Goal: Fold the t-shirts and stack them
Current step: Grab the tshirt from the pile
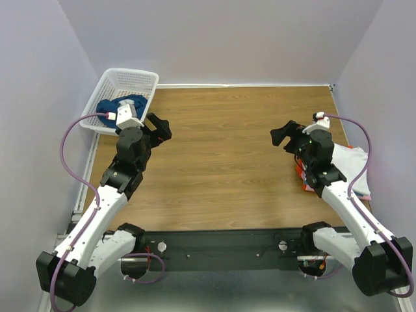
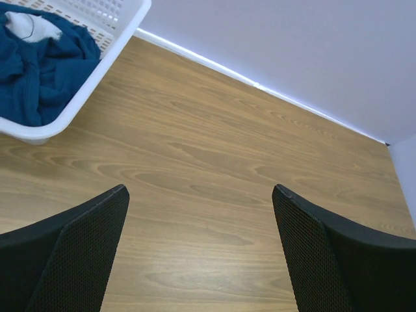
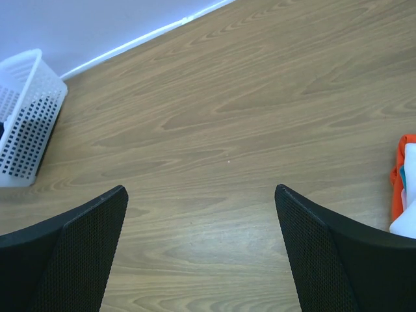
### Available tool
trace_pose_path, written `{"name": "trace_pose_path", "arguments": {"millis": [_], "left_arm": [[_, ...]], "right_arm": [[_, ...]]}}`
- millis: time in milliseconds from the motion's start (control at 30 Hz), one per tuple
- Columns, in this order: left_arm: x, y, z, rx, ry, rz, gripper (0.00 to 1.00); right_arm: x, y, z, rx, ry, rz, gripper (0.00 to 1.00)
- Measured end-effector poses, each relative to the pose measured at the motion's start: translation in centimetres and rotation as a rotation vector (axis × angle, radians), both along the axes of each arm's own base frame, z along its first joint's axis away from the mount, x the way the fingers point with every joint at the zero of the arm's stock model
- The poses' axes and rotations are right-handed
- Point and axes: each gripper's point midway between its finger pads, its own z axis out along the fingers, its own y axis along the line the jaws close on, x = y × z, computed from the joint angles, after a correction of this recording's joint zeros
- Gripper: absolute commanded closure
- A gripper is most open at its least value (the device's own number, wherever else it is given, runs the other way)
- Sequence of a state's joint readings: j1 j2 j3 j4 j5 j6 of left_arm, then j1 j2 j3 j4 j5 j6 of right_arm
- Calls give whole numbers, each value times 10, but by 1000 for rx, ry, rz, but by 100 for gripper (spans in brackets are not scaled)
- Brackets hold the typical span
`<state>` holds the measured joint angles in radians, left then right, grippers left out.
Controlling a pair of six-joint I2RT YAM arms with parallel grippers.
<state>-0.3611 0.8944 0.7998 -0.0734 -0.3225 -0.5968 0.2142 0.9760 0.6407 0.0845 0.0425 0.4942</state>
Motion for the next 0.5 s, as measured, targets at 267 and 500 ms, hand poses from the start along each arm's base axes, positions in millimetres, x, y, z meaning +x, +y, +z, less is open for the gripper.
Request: {"name": "trace_pose_path", "arguments": {"millis": [267,500], "left_arm": [[8,15,-19,9,103,112,2],[51,39,-21,29,201,239,2]], "right_arm": [[-4,-1,3,-1,-3,0,0],[-4,-1,1,-9,4,2,0]]}}
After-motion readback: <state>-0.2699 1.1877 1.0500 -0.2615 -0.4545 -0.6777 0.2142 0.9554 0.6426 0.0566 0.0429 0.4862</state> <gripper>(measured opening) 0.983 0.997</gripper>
